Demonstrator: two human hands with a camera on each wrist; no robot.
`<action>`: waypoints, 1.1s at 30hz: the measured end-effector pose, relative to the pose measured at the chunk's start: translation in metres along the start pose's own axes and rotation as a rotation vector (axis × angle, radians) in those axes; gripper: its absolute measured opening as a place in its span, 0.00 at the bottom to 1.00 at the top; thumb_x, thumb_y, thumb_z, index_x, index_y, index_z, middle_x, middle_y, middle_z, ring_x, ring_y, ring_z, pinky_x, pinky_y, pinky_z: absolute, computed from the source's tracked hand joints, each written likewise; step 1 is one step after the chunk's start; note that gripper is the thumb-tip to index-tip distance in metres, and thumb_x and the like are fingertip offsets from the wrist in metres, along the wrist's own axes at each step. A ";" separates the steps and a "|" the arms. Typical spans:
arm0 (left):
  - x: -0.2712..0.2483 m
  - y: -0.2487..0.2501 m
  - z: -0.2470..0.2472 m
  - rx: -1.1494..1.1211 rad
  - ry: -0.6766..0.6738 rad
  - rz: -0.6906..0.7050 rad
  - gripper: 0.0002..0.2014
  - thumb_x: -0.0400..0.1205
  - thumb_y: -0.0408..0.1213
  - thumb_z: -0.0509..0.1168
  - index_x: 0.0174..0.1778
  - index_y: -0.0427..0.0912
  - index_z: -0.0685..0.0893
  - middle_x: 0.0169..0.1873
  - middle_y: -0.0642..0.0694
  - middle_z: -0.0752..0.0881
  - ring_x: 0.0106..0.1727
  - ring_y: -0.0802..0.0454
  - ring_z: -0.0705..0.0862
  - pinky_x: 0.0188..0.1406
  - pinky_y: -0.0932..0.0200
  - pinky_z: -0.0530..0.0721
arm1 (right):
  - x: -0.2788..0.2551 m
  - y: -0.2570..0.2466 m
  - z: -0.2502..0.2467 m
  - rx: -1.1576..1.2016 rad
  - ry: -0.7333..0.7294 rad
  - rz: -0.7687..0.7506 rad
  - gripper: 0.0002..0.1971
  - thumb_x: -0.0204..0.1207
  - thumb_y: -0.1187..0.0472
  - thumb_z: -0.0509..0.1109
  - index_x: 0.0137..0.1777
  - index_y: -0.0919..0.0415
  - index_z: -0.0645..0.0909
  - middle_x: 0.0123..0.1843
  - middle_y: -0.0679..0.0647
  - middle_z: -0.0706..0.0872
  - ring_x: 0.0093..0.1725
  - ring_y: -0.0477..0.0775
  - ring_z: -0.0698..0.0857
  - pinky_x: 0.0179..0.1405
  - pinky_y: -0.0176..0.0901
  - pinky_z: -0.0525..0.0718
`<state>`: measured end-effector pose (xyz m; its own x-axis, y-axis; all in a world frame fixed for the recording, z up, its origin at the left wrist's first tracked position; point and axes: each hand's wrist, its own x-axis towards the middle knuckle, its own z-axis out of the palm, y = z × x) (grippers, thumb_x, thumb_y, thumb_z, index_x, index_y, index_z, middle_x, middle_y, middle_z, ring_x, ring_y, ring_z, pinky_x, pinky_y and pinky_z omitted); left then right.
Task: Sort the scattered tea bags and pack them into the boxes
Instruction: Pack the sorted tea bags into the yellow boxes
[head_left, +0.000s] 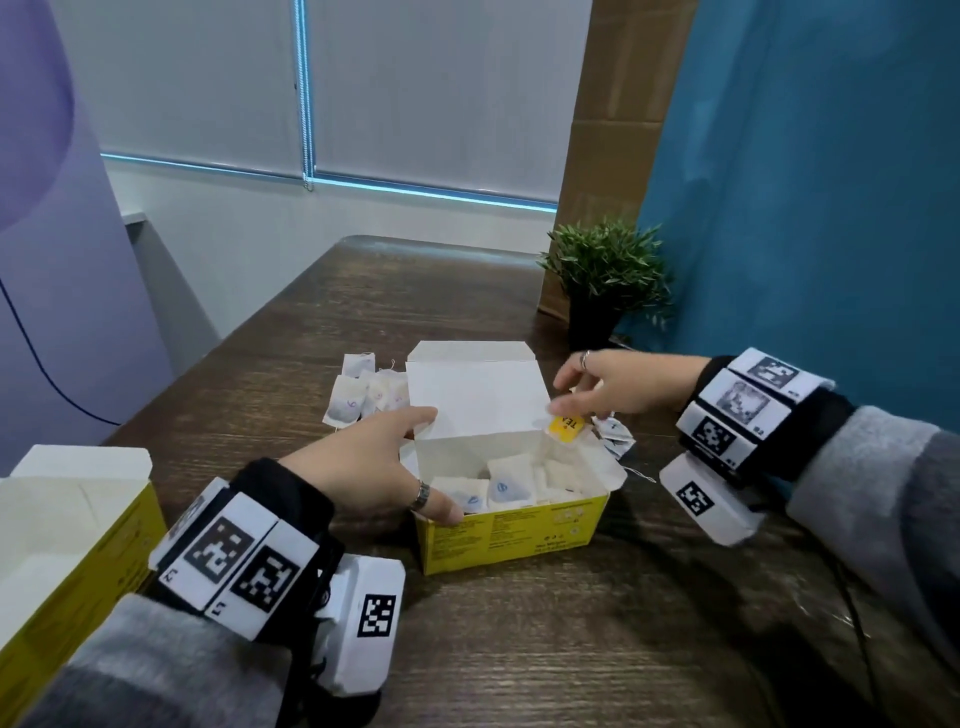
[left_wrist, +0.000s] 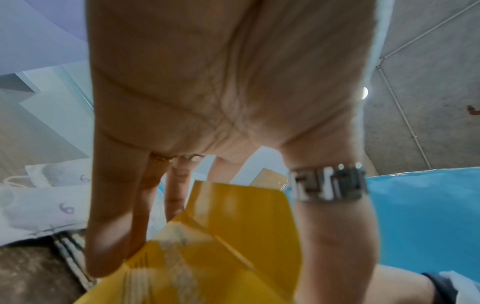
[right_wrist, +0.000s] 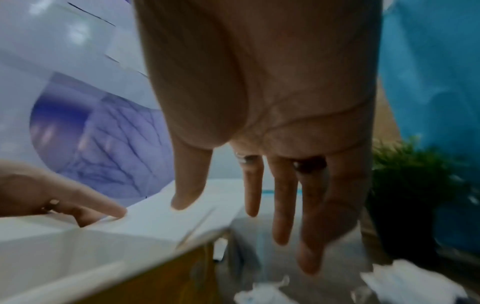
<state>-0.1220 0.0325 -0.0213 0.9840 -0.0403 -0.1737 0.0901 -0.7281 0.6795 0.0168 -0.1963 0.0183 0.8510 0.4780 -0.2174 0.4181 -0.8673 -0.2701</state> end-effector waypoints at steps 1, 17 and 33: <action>0.000 0.000 0.000 -0.002 0.001 0.001 0.55 0.60 0.48 0.82 0.81 0.52 0.58 0.77 0.52 0.67 0.72 0.53 0.71 0.73 0.57 0.69 | 0.002 0.006 0.006 0.027 -0.066 0.017 0.19 0.73 0.43 0.70 0.58 0.54 0.77 0.47 0.51 0.86 0.40 0.48 0.84 0.50 0.52 0.86; 0.001 -0.001 -0.001 -0.009 -0.005 -0.001 0.54 0.60 0.47 0.82 0.81 0.53 0.59 0.75 0.54 0.70 0.70 0.54 0.73 0.71 0.59 0.70 | -0.007 0.037 0.023 0.761 0.060 -0.114 0.13 0.67 0.68 0.78 0.44 0.58 0.77 0.41 0.59 0.85 0.36 0.54 0.82 0.30 0.43 0.81; 0.004 -0.006 0.000 -0.005 0.007 0.008 0.56 0.58 0.48 0.82 0.81 0.54 0.59 0.76 0.52 0.69 0.71 0.54 0.71 0.71 0.59 0.69 | -0.018 -0.069 0.030 0.498 -0.245 -0.201 0.13 0.75 0.62 0.72 0.59 0.61 0.78 0.41 0.55 0.89 0.36 0.53 0.88 0.25 0.34 0.83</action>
<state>-0.1182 0.0371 -0.0264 0.9857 -0.0417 -0.1635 0.0829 -0.7244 0.6844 -0.0372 -0.1407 0.0125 0.6477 0.6957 -0.3105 0.3136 -0.6149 -0.7235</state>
